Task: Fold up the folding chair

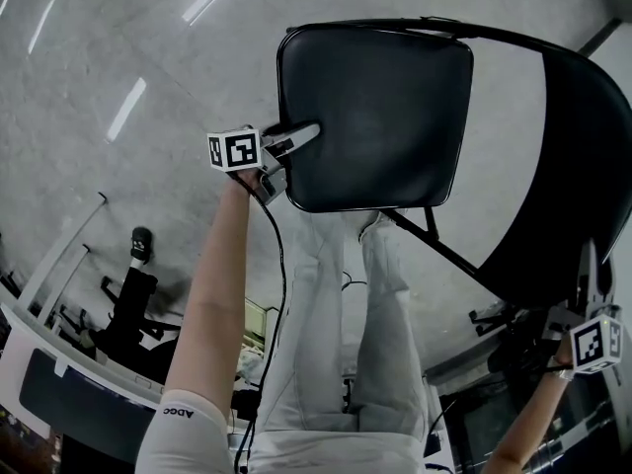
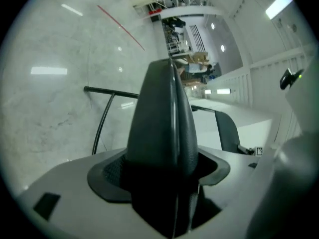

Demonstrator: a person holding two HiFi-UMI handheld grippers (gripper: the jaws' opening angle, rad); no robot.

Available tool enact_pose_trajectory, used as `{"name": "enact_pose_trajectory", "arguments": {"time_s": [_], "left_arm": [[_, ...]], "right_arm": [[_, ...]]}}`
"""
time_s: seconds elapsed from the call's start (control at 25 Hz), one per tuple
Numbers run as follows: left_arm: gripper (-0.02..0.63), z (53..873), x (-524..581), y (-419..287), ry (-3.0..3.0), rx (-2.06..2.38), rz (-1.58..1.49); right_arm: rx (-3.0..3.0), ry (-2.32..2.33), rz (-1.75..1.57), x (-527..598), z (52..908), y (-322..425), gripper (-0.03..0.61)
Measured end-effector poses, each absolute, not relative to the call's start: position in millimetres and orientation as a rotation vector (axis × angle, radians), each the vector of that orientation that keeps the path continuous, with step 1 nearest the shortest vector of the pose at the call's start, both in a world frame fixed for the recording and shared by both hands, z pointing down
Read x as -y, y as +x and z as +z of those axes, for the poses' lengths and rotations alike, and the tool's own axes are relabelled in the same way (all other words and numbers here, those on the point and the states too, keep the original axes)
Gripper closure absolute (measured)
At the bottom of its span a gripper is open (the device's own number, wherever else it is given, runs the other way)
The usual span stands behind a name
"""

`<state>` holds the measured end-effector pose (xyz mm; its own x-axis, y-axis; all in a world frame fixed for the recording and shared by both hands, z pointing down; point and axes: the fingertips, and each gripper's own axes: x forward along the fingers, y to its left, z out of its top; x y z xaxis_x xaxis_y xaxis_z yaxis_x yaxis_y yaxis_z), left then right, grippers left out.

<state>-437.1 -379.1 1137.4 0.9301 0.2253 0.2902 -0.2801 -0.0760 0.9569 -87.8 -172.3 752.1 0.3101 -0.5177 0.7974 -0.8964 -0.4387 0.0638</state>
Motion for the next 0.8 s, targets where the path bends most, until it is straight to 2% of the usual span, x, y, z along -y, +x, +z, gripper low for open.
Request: {"name": "enact_pose_trajectory", "arguments": {"time_s": [0.08,0.32,0.8], "left_arm": [[0.253,1138,372,-431,1.636,0.017,0.489],[0.253,1135,367,-433,1.660,0.067,0.517],[0.253,1091,346,-393,1.700,0.125,0.564]], "right_arm": [[1.240,2.083,0.990,171,752,-87,0.408],[1.242,2.090,1.004,164,754,-79,0.408],[1.366,2.089,1.070,127,754,-13,0.408]]}}
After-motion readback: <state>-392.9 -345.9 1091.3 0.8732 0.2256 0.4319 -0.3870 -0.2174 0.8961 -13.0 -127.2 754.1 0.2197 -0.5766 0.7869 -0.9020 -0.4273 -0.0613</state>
